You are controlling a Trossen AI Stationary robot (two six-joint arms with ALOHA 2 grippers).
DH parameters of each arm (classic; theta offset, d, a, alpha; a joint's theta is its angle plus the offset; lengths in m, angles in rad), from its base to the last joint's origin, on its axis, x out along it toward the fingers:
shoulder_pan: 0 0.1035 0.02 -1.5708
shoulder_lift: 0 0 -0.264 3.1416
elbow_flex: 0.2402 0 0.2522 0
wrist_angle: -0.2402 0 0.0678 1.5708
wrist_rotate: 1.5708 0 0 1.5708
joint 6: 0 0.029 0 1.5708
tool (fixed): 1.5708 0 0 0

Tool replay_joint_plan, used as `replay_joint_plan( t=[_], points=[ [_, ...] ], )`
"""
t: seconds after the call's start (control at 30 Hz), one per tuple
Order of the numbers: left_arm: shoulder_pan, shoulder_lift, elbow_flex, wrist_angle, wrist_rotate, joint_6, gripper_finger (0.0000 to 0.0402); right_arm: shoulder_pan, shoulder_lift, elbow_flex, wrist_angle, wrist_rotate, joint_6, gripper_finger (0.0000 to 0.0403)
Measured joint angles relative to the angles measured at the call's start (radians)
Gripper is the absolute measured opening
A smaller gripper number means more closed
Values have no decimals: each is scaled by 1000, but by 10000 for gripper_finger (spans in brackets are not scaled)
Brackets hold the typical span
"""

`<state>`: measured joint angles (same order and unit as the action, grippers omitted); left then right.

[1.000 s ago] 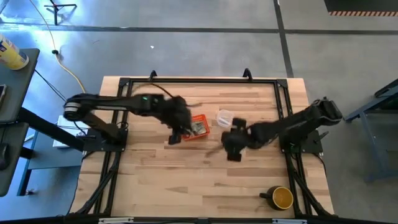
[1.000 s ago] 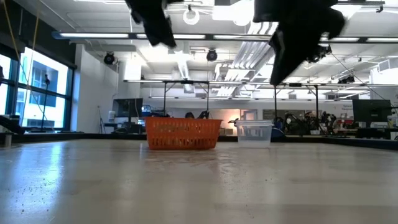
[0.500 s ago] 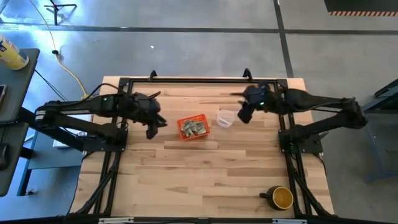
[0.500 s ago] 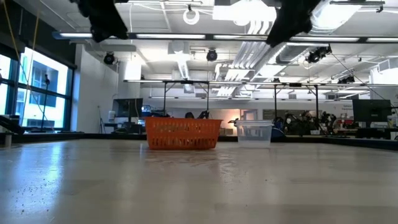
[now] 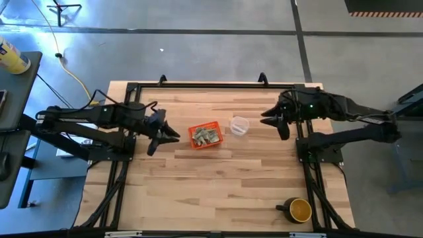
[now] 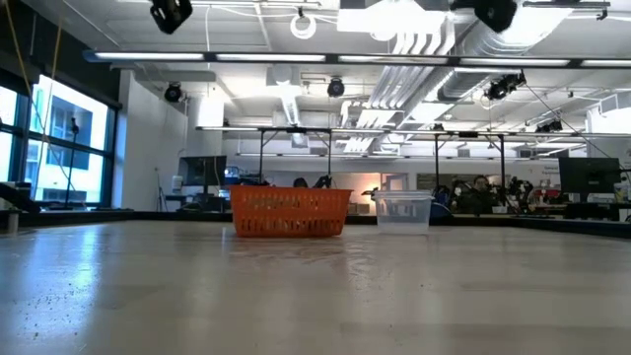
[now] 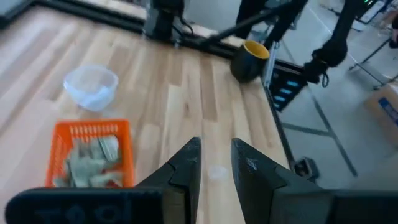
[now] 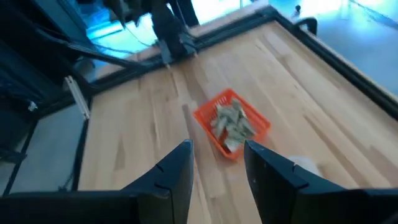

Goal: Pick and place Stevia / Truvia into bins
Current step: Return to home position

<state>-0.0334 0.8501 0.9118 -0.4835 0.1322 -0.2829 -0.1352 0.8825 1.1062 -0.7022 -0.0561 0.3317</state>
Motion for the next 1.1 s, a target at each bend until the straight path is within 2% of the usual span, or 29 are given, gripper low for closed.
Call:
replay_joint_plan(
  t=[0.1,0.2,0.3,0.43,0.73,0.93,1.1],
  points=[
    [1,-9,-87,139,27,14,124,-2,-60,-117,81,-37,12,133],
    [0,-20,-208,363,110,-9,124,0,-140,-284,270,-136,77,133],
    [0,-43,-318,514,164,-37,124,-1,-215,-453,455,-200,139,133],
    [3,-110,-392,524,150,-63,124,-4,-323,-612,616,-209,174,133],
    [0,-354,-503,518,103,-24,124,-16,-563,-778,632,-120,150,133],
    [0,-502,-576,512,24,5,124,-16,-668,-850,637,-165,121,133],
    [0,-591,-635,523,23,22,124,-16,-730,-922,685,-168,113,133]
  ],
)
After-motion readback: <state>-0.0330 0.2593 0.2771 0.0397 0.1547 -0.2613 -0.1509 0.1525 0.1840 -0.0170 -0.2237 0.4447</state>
